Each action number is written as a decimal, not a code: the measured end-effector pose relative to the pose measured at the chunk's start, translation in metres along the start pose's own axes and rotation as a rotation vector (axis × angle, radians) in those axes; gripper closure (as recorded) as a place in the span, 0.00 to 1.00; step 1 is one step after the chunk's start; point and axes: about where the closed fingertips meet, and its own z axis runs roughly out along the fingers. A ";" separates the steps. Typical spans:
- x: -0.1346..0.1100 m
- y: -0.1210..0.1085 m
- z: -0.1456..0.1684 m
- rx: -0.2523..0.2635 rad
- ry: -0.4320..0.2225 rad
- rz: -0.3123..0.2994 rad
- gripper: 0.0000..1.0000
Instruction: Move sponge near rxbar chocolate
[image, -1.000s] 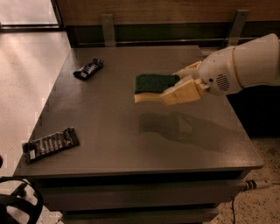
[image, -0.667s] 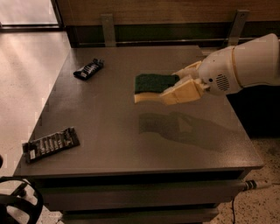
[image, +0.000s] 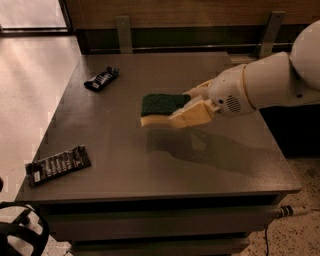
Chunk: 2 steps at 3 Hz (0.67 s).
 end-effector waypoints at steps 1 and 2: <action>0.002 0.013 0.017 -0.020 -0.014 -0.005 1.00; -0.003 0.033 0.029 -0.042 -0.019 -0.030 1.00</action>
Offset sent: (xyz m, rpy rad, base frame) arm -0.0308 0.0565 -0.0195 0.0195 -0.0175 0.0831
